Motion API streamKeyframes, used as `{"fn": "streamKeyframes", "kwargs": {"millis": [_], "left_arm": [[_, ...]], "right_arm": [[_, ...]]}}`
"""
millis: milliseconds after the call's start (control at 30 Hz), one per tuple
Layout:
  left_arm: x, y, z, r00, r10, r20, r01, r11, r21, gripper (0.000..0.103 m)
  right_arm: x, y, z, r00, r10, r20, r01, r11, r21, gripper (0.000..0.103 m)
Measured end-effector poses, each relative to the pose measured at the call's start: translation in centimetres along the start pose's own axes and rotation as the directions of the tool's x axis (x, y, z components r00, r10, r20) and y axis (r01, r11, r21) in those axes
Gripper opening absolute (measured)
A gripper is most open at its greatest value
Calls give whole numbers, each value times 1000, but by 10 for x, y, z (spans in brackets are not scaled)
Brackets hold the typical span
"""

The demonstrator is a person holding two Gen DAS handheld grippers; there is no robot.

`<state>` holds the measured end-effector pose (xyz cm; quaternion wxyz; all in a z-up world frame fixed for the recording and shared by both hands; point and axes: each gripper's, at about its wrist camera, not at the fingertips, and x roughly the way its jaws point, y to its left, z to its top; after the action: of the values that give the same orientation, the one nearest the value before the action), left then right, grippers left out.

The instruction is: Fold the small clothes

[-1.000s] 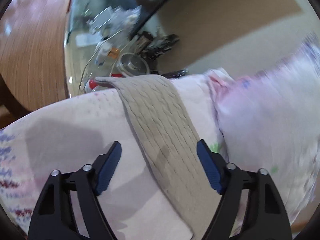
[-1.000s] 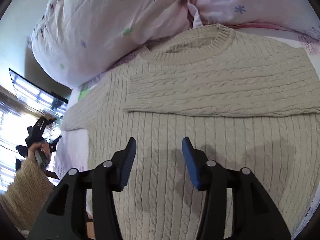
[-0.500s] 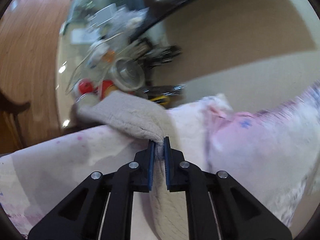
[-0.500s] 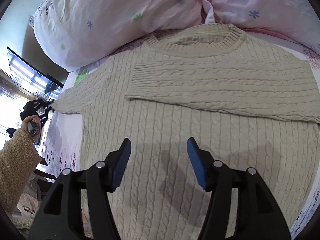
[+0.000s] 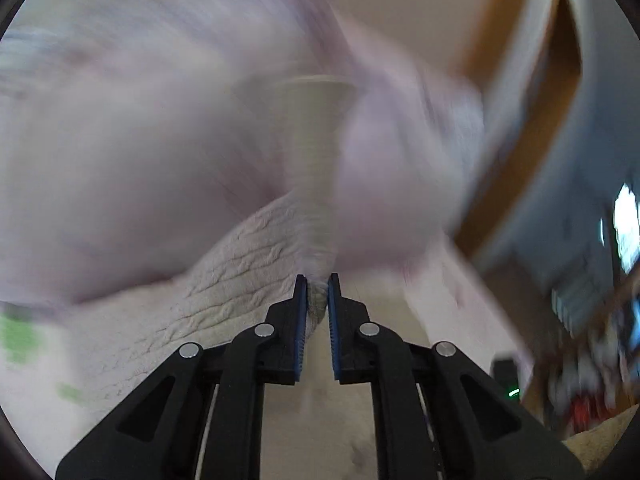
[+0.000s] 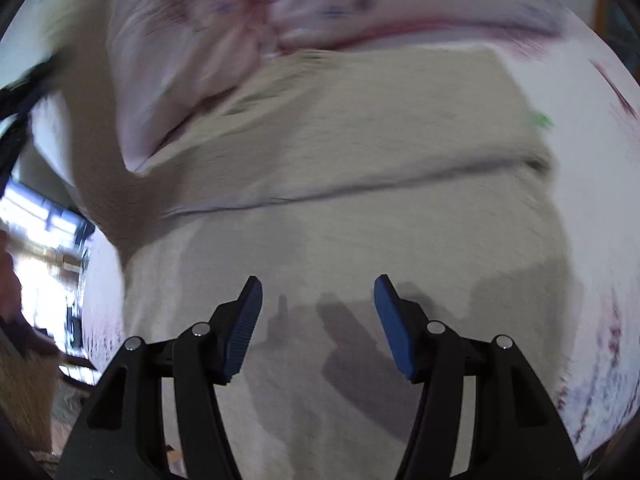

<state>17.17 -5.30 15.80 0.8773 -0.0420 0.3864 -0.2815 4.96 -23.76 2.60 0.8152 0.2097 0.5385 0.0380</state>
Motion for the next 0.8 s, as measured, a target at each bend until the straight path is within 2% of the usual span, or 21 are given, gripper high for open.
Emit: {"fn": "streamKeyframes", "kwargs": {"millis": [33, 67, 100, 133, 167, 233, 267, 300, 333, 400, 500, 567, 633, 700, 733, 800], "left_arm": [[37, -22, -8, 995, 26, -93, -22, 998, 52, 9], [68, -37, -21, 981, 51, -185, -37, 996, 76, 9], [83, -42, -32, 966, 46, -255, -36, 998, 44, 9], [83, -40, -41, 961, 13, -276, -17, 1000, -10, 9], [69, -36, -50, 968, -7, -251, -4, 999, -44, 9], [32, -10, -69, 976, 64, -206, -81, 994, -74, 9], [19, 4, -76, 975, 84, -206, -107, 989, -107, 10], [2, 26, -87, 970, 114, -215, -150, 976, -160, 12], [-21, 54, -106, 959, 157, -238, -214, 948, -237, 13], [-56, 92, -142, 933, 214, -291, -308, 893, -328, 15], [-98, 115, -193, 909, 245, -337, -383, 811, -442, 15], [-117, 126, -222, 904, 228, -361, -396, 764, -509, 15], [-123, 123, -243, 910, 188, -370, -380, 732, -565, 18], [-120, 115, -254, 912, 150, -382, -368, 712, -599, 28], [-117, 110, -261, 910, 127, -394, -362, 707, -607, 30], [-125, 99, -271, 911, 134, -391, -360, 720, -593, 30]], "right_arm": [[-4, -17, -4, 1000, -16, -2, 16, 999, 36, 58], [-8, -28, -7, 1000, -25, -3, 26, 998, 58, 58], [-16, -44, -12, 1000, -31, 3, 31, 995, 91, 58], [-23, -55, -16, 999, -28, 17, 26, 994, 111, 58], [-33, -67, -20, 999, -25, 37, 20, 991, 132, 58], [-47, -89, -30, 998, -18, 54, 9, 986, 169, 58], [-52, -100, -35, 999, -5, 54, -5, 982, 190, 58], [-56, -109, -41, 999, 11, 53, -22, 978, 208, 58], [-58, -122, -49, 998, 41, 44, -50, 972, 230, 58], [-58, -136, -61, 997, 79, 19, -81, 966, 247, 54], [-52, -146, -76, 989, 144, -38, -130, 958, 255, 46], [-51, -148, -87, 983, 176, -47, -159, 955, 249, 43], [-50, -147, -96, 974, 218, -66, -195, 949, 248, 40], [-49, -145, -107, 959, 265, -103, -235, 942, 239, 34], [-46, -142, -112, 951, 282, -128, -248, 941, 229, 30], [-43, -138, -119, 939, 307, -157, -271, 938, 216, 28]]}}
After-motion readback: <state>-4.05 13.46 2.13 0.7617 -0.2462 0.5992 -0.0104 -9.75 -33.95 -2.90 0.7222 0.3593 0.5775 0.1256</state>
